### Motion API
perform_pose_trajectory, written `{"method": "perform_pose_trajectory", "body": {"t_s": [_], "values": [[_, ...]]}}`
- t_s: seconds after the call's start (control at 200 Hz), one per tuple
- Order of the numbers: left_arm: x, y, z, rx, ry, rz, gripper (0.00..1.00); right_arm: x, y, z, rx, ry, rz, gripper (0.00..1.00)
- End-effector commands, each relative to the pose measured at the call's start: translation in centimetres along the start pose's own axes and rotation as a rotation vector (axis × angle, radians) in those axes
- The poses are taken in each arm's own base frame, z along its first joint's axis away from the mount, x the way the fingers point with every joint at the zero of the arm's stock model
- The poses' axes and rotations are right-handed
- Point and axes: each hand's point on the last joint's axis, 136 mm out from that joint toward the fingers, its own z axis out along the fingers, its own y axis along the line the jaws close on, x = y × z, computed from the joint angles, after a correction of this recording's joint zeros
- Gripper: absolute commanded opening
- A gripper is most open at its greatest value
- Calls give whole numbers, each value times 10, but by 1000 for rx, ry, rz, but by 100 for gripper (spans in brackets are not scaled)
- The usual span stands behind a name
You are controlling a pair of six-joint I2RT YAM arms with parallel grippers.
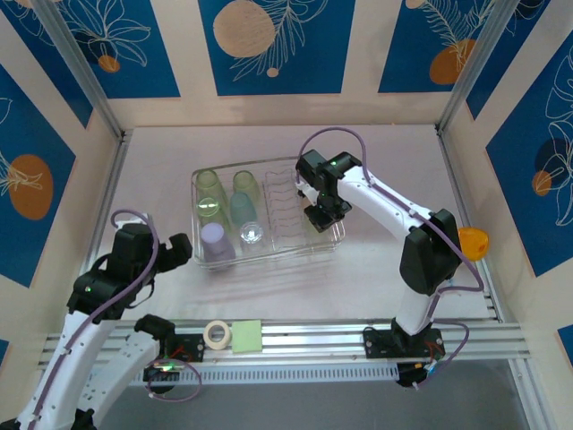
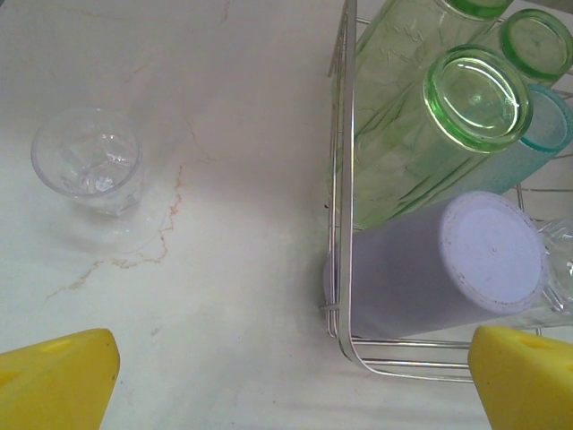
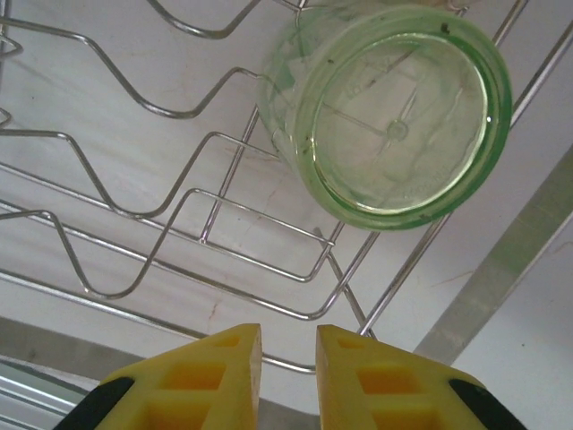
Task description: Load the cups into the dish rack
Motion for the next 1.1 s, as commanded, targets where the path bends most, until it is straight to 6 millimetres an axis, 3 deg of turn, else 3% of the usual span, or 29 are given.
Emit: {"method": "perform_pose_trajectory", "body": {"t_s": [0.0, 0.515, 0.83, 1.096], "values": [[2, 4, 3, -21, 3, -19, 100, -1, 4, 11, -33, 6, 19, 24], [8, 9, 19, -100, 68, -62, 100, -20, -5, 38, -39, -39, 53, 23], [14, 34, 26, -222, 50, -188, 100, -30, -16, 46, 16, -61, 57, 22], [23, 57, 30, -274, 45, -371, 100, -24, -8, 37, -24, -79, 54, 27]]}}
